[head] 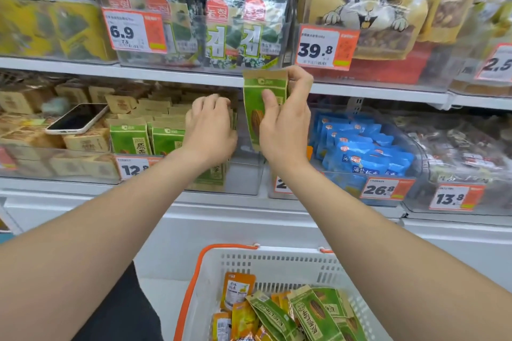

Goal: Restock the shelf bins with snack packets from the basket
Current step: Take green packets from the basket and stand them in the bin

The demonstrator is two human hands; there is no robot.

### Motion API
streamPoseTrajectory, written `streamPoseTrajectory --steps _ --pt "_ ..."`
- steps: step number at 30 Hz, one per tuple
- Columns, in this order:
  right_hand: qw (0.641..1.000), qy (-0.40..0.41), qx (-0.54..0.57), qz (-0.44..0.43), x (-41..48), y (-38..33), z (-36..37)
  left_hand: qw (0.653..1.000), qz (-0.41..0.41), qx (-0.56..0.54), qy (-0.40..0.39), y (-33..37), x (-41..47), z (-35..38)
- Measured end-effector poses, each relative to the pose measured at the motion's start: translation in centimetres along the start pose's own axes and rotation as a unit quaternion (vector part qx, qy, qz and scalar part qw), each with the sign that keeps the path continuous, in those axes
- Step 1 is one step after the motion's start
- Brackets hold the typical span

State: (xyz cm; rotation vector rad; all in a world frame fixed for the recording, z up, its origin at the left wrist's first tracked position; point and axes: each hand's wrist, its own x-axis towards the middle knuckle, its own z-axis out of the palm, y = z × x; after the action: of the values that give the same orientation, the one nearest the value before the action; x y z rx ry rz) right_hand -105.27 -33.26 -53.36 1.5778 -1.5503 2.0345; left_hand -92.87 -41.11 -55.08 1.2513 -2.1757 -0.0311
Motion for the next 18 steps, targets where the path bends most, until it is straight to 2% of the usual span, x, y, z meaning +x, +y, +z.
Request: streamPoseTrajectory --steps 3,5,7,9,11,14,18 --pt "0.999 0.008 0.042 -0.008 0.0 0.1 1.0 0.997 -0.025 0.074 -0.026 -1.5 -0.3 1.9" --pt "1.000 -0.007 0.028 -0.005 -0.1 0.9 1.4 0.992 -0.029 0.117 -0.034 -1.5 -0.2 2.9" --pt "0.999 -0.048 -0.001 -0.004 -0.1 2.1 1.4 0.991 -0.027 0.126 -0.026 -1.1 -0.1 3.3" --pt "0.990 -0.127 -0.049 -0.023 0.2 3.5 0.8 0.989 -0.027 0.141 -0.035 -0.8 0.0 3.5" --pt "0.958 -0.227 -0.163 -0.059 0.3 5.0 0.4 0.986 -0.030 0.161 -0.036 -1.0 0.2 3.6" --pt "0.886 -0.279 -0.351 -0.118 0.5 6.7 0.6 0.983 -0.034 0.178 -0.029 -1.4 0.7 3.1" --pt "0.839 -0.325 -0.425 -0.094 1.0 6.2 2.7 0.983 -0.025 0.179 -0.016 -1.7 1.0 2.9"
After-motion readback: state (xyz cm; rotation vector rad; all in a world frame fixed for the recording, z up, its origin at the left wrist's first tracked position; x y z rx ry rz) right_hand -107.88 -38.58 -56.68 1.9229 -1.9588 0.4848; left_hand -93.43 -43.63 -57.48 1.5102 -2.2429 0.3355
